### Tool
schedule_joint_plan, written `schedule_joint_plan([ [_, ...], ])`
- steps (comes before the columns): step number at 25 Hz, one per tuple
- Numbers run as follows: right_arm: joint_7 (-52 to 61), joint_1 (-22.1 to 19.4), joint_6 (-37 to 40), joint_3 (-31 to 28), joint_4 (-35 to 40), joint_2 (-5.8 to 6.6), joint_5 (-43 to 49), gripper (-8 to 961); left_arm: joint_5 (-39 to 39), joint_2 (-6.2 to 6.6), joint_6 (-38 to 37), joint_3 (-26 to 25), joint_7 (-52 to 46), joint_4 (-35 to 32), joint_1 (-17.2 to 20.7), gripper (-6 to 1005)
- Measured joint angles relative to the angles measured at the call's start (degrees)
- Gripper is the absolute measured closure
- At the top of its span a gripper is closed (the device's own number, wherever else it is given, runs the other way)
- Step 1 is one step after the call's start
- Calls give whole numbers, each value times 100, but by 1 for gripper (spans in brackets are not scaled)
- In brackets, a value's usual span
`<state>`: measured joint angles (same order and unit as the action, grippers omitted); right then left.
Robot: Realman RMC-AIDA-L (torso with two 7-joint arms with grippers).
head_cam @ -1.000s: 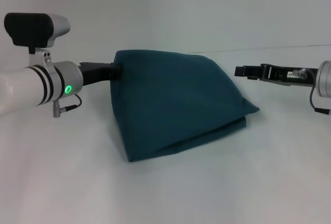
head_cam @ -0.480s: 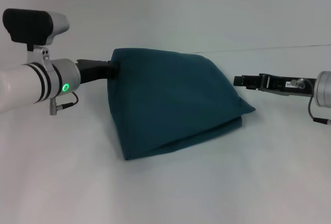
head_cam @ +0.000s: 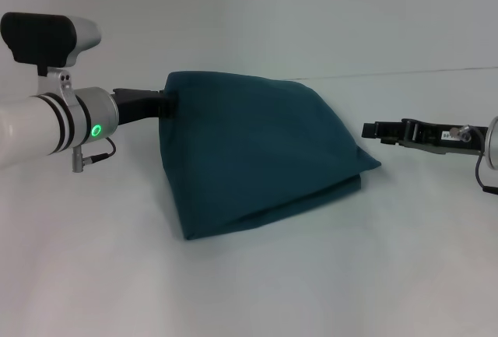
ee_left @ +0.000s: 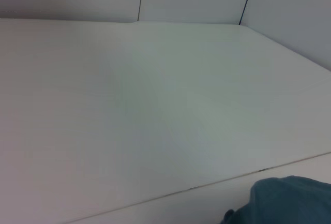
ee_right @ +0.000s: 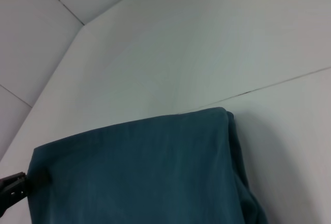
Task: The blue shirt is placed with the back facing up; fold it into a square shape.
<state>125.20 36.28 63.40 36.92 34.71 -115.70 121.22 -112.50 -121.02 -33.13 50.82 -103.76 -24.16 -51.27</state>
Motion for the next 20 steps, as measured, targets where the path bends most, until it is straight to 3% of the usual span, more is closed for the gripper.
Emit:
schedule_joint_plan([
  [13,774,197,78,18,-682,330,434,456,0,-6,0,15,6,-1,5,936],
  [20,765,235,-380,11,-859,178,416,466,0,-9,0,11,22,0,3,936],
])
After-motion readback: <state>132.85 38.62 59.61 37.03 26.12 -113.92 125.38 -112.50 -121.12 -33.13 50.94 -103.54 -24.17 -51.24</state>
